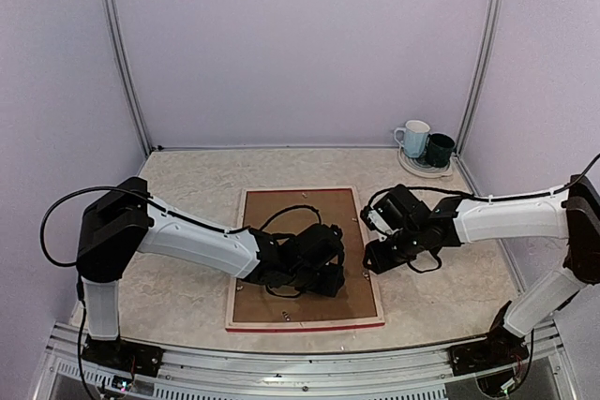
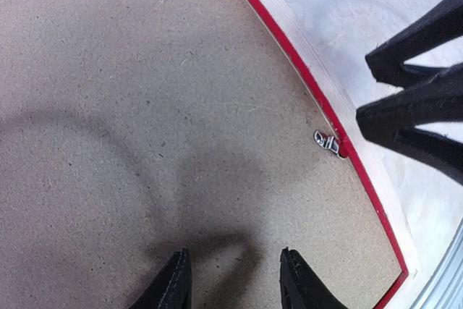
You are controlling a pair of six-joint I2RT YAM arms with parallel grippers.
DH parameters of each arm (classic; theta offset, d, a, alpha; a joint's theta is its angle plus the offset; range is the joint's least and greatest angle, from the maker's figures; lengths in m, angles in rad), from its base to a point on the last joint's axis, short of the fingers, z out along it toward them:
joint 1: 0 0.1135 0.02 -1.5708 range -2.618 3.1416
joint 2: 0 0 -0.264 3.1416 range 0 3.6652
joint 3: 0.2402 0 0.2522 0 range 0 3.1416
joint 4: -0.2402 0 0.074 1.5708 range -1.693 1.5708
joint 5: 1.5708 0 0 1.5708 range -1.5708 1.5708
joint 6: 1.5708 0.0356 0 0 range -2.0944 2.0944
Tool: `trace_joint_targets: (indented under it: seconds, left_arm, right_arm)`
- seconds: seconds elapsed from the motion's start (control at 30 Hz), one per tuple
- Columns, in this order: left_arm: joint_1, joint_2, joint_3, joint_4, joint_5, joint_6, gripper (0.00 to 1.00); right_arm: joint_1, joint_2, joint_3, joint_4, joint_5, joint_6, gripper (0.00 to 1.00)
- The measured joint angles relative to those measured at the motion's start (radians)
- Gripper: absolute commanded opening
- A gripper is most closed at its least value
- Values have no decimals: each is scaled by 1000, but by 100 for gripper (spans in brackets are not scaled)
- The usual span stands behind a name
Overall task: Put the photo into the frame
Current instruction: Press the fastener onto the backboard.
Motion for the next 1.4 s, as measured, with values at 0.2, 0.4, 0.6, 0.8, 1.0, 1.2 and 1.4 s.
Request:
trace_joint_targets:
  seconds: [0.2, 0.4, 0.6, 0.8, 1.0, 1.2, 1.4]
  left_arm:
    - [0, 0, 6, -7, 1, 0, 42]
    - [0, 1, 12, -15, 2, 0, 42]
    - [0, 2, 12, -16, 2, 0, 42]
    - [0, 3, 12, -17, 2, 0, 42]
    - [0, 10, 24, -22, 3, 0, 42]
    - [0, 13, 27, -23, 4, 0, 42]
    - [0, 13, 27, -23, 5, 0, 42]
  right_arm:
    - [0, -15, 37, -21, 21, -10, 34]
    - [0, 19, 8, -19, 23, -11, 31]
    - [0, 60, -16, 24, 5, -11, 30]
    - [0, 64, -21, 47, -3, -10, 28]
    - [0, 64, -21, 47, -3, -8, 28]
    - [0, 60, -21, 44, -4, -12, 29]
    - [0, 58, -21, 42, -9, -21, 29]
